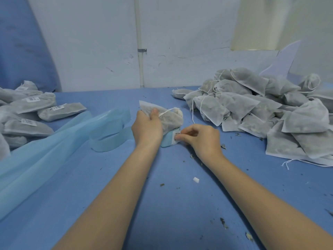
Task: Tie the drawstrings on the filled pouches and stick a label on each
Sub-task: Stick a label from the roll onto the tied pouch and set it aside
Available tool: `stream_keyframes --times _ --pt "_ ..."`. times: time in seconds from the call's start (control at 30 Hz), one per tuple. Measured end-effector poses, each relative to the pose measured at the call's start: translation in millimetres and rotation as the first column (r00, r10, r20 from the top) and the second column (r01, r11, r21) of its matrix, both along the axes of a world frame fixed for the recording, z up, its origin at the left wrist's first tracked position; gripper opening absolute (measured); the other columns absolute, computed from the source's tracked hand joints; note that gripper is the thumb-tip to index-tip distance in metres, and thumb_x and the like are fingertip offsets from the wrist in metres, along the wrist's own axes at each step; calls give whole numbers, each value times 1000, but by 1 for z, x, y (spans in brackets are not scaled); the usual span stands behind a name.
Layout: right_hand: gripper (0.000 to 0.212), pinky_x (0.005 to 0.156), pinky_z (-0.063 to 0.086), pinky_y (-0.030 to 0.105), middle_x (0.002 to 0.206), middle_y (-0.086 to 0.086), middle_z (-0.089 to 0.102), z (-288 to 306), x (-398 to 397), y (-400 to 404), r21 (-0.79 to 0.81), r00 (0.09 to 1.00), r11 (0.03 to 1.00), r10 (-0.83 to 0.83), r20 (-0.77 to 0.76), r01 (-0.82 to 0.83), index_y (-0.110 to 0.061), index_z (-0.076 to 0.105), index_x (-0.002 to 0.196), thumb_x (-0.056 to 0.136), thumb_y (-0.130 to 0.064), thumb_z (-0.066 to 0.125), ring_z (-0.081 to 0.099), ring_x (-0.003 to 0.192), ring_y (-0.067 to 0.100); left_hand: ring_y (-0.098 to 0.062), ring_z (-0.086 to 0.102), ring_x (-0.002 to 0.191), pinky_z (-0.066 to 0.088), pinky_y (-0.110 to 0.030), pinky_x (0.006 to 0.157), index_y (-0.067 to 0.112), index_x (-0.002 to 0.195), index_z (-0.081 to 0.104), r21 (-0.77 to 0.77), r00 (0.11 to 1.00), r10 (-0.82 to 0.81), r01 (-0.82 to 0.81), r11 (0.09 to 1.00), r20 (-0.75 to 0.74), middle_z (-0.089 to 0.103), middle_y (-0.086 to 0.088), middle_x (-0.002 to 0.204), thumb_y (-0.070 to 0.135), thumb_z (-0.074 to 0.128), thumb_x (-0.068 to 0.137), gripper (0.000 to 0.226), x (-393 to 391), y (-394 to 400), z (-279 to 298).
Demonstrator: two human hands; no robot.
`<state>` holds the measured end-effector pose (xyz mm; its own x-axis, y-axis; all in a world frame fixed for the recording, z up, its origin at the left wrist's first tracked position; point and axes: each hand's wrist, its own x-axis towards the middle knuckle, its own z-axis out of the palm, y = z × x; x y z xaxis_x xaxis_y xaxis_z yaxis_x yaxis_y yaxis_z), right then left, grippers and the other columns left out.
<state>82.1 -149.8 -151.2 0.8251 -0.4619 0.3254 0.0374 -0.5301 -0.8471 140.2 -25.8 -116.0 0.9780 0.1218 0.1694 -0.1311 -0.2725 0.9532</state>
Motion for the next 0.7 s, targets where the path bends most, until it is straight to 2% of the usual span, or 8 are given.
stream_keyframes --times 0.1,0.2,0.27,0.37,0.5,0.6,0.7 --pt "20 64 43 4 71 -11 68 -1 2 -2 36 1000 999 26 -4 -26 -23 68 71 67 -16 86 59 61 -11 -30 53 108 33 -28 76 6 107 54 -11 1000 -2 2 1000 -2 61 -12 114 33 44 97 30 1 1 0" --pt "21 75 51 12 77 -11 72 -1 1 -6 151 995 984 99 7 -99 -17 71 87 72 -10 83 67 69 -4 -29 54 108 34 -28 77 7 109 55 -23 1000 -4 4 1000 -5 61 -11 114 33 44 97 30 2 2 0" --pt "24 78 51 15 77 -14 71 -1 0 -7 171 992 977 125 12 -125 -16 71 97 76 -8 79 67 69 -3 -29 53 108 34 -27 76 6 109 54 -21 1000 -7 7 1000 -4 61 -11 114 33 44 98 30 1 2 0" --pt "24 81 51 15 74 -17 69 0 1 -6 100 993 988 116 13 -116 -29 70 86 77 -8 79 64 69 -9 -30 53 108 32 -27 74 6 106 54 0 1000 -2 2 1000 4 60 -12 112 33 44 98 30 0 2 0" --pt "17 74 50 11 77 -8 71 -1 1 -5 75 996 993 87 17 -88 -20 75 86 76 -7 78 63 67 -6 -30 52 108 31 -28 74 7 105 52 26 1000 -5 5 1000 6 59 -13 113 34 42 98 30 -1 2 -1" --pt "14 67 50 10 71 -7 68 -1 1 -4 51 999 998 45 20 -46 -20 71 77 76 -9 79 60 60 -4 -32 51 107 30 -30 73 6 102 50 62 1000 -2 1 998 17 59 -16 113 34 42 98 30 -4 0 0" --pt "15 64 46 8 72 -3 66 -1 1 -4 46 998 997 55 10 -56 -20 67 74 77 -10 79 59 62 2 -32 52 107 28 -29 70 6 101 50 85 1000 -4 1 996 30 59 -17 113 34 42 99 29 -6 0 1"
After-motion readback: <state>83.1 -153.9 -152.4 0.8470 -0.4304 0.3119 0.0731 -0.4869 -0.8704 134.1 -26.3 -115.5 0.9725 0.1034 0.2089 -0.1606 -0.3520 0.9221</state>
